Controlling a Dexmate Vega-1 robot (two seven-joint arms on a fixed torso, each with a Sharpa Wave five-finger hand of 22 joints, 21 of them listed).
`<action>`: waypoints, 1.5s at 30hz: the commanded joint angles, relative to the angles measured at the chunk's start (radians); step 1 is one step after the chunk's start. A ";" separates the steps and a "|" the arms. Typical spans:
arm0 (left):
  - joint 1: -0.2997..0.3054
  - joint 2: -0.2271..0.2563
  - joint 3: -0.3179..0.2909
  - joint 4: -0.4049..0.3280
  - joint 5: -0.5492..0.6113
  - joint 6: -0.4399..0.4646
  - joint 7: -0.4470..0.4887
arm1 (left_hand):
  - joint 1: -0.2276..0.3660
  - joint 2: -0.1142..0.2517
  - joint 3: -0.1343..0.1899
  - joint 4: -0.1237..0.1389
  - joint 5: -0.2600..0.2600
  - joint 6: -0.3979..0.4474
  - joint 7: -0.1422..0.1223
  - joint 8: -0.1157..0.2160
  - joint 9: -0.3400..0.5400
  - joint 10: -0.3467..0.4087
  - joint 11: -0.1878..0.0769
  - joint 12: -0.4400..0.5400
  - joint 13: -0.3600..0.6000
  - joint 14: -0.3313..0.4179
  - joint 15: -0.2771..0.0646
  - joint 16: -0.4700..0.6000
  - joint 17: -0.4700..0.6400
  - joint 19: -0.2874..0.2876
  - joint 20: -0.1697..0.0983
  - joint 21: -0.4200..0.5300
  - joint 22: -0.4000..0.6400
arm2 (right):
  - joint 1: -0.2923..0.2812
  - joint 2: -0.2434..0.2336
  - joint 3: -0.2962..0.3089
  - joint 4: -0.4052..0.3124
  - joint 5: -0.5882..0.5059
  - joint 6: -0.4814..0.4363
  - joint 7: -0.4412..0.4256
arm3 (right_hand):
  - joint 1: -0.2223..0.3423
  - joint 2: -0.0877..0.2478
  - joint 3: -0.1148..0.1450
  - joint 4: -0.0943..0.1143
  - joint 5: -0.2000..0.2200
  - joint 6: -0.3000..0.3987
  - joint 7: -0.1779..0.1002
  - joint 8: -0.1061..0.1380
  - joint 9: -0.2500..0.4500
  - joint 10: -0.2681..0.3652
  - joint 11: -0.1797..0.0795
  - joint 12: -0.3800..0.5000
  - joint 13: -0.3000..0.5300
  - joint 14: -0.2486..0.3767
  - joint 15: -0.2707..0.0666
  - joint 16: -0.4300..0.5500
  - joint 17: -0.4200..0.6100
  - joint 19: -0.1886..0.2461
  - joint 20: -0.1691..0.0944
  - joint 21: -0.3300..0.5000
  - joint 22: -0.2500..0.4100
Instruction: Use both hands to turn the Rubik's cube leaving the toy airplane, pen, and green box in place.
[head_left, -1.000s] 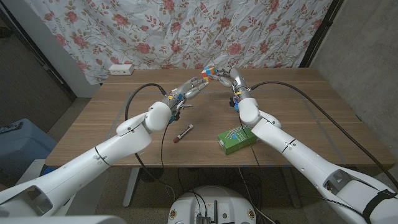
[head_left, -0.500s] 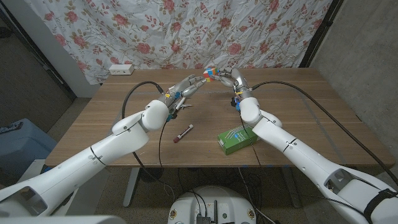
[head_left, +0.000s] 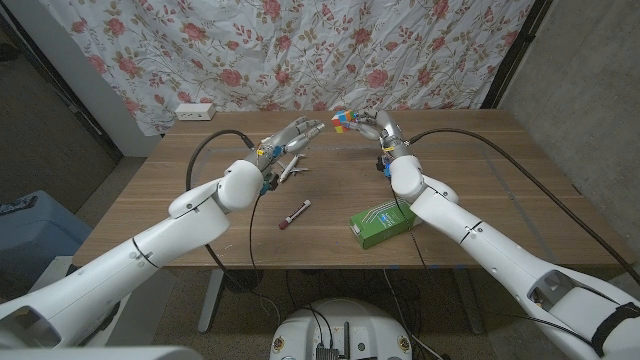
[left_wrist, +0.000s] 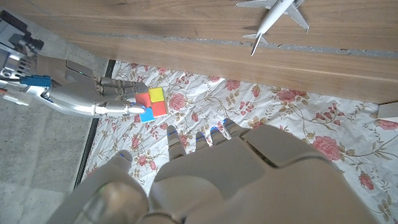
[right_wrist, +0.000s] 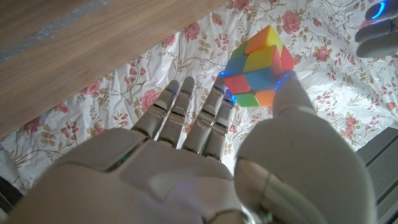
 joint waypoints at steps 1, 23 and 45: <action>0.053 0.001 -0.074 0.038 -0.090 -0.129 0.066 | 0.008 0.108 -0.003 -0.003 0.009 -0.011 0.001 -0.005 0.004 -0.040 0.000 0.006 0.002 -0.106 -0.026 0.003 0.002 0.006 -0.044 0.007 0.001 | 0.010 -0.057 -0.009 -0.045 -0.035 -0.043 0.032 | 0.039 0.045 -0.003 0.000 0.005 0.045 -0.043 -0.005 0.000 -0.001 0.002 -0.002 0.004 -0.004 -0.134 0.004 0.002 -0.003 0.000 -0.001 0.004; 0.135 -0.035 -0.190 0.172 -0.274 -0.346 0.122 | 0.012 0.107 -0.001 -0.007 0.011 -0.032 0.006 -0.008 0.003 -0.021 -0.002 0.007 0.002 -0.086 -0.028 0.003 0.001 0.024 -0.048 0.007 -0.001 | 0.028 -0.131 -0.028 -0.142 -0.113 -0.169 0.121 | 0.036 0.039 -0.013 -0.001 0.006 0.035 -0.044 -0.016 0.001 -0.009 0.002 -0.006 0.007 -0.011 -0.132 0.003 0.001 -0.007 0.004 -0.001 0.003; 0.162 -0.044 -0.245 0.249 -0.441 -0.445 0.074 | 0.013 0.105 0.000 -0.009 0.013 -0.045 0.007 -0.007 0.003 -0.016 -0.001 0.005 0.002 -0.079 -0.026 0.000 0.000 0.033 -0.043 0.006 -0.002 | 0.093 -0.223 -0.071 -0.194 -0.210 -0.200 0.295 | 0.051 0.027 -0.020 -0.010 0.012 0.026 -0.044 -0.024 0.005 -0.021 0.001 -0.012 0.009 -0.023 -0.138 -0.002 -0.003 -0.011 0.005 -0.002 0.003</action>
